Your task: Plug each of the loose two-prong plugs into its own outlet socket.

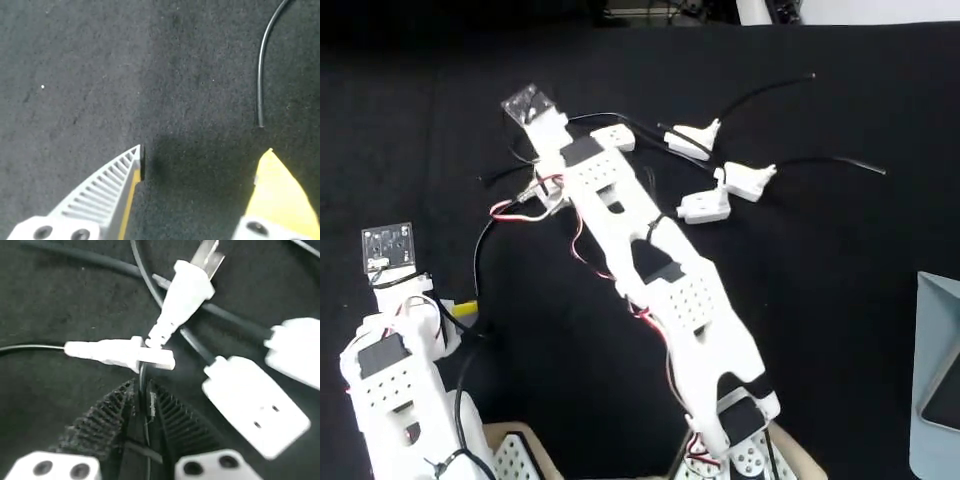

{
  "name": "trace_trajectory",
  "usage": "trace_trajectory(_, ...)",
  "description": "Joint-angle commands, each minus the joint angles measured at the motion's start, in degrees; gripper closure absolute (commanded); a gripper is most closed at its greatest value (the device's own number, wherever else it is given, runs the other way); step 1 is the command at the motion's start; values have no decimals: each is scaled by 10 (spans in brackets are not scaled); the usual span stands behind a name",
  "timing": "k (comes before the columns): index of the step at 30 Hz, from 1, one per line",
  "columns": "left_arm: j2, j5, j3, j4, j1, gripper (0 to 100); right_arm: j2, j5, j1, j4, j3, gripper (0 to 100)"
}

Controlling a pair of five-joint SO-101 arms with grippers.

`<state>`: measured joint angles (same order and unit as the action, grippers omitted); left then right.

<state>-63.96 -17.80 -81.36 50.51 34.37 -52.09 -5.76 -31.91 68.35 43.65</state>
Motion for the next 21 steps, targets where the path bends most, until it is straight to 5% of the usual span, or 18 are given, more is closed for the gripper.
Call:
trace_trajectory(1,-7,-4,2,-11,0,647,84,2,-8,65,62,987)
trace_trajectory(21,-7,-4,-2,-11,0,647,319,80,19,328,50,987)
